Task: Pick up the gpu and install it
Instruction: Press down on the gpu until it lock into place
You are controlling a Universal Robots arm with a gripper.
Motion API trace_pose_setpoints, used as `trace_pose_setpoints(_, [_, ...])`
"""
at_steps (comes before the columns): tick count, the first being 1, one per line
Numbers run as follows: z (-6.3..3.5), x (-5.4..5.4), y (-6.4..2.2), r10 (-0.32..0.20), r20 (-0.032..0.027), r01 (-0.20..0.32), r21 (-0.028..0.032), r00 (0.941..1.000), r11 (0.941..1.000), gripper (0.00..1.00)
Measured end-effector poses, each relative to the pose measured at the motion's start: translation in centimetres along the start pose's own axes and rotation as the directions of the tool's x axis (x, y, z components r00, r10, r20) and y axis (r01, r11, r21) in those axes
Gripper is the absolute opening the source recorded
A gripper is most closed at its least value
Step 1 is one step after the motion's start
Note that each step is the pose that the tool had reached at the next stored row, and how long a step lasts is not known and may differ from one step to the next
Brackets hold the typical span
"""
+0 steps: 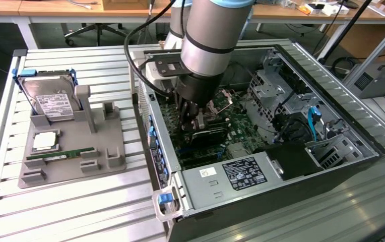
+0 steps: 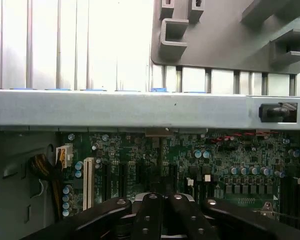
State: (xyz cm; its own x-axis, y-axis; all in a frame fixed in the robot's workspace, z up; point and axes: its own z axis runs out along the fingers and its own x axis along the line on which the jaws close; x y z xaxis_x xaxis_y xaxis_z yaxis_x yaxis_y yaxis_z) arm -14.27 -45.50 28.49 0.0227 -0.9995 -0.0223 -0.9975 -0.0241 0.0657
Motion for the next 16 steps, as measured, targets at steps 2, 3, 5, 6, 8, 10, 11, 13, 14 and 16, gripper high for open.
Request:
trace_pose_setpoints(2, [0.04, 0.0, 0.72, 0.0, -0.0001, 0.0, 0.0014, 1.0, 1.0, 0.11])
trace_pose_setpoints(3, [0.06, 0.0, 0.98, 0.0, -0.0001, 0.0, 0.0021, 1.0, 1.0, 0.11])
trace_pose_setpoints(5, [0.1, 0.0, 1.5, 0.0, -0.0001, 0.0, 0.0034, 1.0, 1.0, 0.11])
trace_pose_setpoints(6, [0.12, 0.0, 1.75, 0.0, -0.0001, 0.0, 0.0041, 1.0, 1.0, 0.11])
trace_pose_setpoints(8, [0.14, -0.1, 2.18, 0.0, -0.0002, 0.0, 0.0051, 1.0, 1.0, 0.11])
trace_pose_setpoints(10, [0.16, -0.1, 2.49, 0.0, -0.0003, 0.0, 0.006, 1.0, 1.0, 0.11])
trace_pose_setpoints(11, [0.17, -0.1, 2.55, 0.0, -0.0004, 0.0, 0.0061, 1.0, 1.0, 0.11])
trace_pose_setpoints(13, [0.17, -0.1, 2.58, 0.0, -0.0005, 0.0, 0.006, 1.0, 1.0, 0.11])
trace_pose_setpoints(14, [0.17, -0.1, 2.62, 0.0, -0.0005, 0.0, 0.006, 1.0, 1.0, 0.11])
trace_pose_setpoints(16, [0.19, -0.1, 2.79, 0.0, -0.0004, 0.0, 0.0061, 1.0, 1.0, 0.11])
